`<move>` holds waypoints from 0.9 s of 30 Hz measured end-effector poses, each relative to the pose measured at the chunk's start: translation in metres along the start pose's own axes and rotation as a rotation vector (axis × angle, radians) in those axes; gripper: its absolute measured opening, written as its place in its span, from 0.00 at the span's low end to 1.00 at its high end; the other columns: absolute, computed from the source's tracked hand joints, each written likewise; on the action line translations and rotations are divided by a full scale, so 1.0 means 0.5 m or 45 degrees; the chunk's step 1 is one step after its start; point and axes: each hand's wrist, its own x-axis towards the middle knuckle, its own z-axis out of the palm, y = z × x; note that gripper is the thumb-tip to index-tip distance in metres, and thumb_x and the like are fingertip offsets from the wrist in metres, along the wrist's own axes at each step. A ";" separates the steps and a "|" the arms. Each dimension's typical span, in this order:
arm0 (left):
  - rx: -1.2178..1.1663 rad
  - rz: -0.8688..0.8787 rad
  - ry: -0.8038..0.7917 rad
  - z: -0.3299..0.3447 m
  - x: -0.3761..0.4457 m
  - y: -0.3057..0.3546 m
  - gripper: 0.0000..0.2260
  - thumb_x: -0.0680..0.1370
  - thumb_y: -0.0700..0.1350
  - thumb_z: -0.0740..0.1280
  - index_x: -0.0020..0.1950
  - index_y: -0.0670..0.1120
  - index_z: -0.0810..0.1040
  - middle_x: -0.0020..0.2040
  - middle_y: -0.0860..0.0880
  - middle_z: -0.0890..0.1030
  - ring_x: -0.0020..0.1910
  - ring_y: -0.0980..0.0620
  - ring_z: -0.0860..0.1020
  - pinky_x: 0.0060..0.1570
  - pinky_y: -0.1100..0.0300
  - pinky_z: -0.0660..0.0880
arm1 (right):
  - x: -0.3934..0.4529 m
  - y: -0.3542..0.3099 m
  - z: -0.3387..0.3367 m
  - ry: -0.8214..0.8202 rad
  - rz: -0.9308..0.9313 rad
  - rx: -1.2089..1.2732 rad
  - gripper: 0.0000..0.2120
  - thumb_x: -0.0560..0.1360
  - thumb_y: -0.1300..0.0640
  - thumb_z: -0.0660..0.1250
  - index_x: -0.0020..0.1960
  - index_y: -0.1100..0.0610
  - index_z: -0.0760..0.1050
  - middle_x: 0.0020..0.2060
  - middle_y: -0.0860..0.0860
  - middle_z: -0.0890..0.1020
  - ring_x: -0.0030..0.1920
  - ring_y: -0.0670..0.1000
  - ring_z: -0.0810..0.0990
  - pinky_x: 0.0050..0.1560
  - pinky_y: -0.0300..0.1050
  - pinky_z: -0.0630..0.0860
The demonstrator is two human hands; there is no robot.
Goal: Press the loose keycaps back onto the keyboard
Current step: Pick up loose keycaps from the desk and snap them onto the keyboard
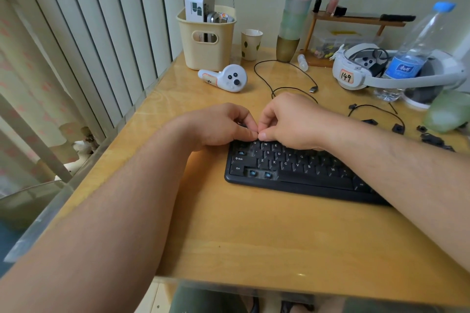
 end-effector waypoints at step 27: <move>0.022 -0.029 0.030 0.009 -0.001 0.007 0.04 0.77 0.48 0.75 0.49 0.50 0.82 0.48 0.49 0.84 0.50 0.51 0.82 0.60 0.47 0.77 | -0.004 0.019 0.047 0.207 0.071 0.185 0.05 0.78 0.52 0.73 0.43 0.47 0.83 0.42 0.41 0.81 0.42 0.39 0.76 0.36 0.37 0.67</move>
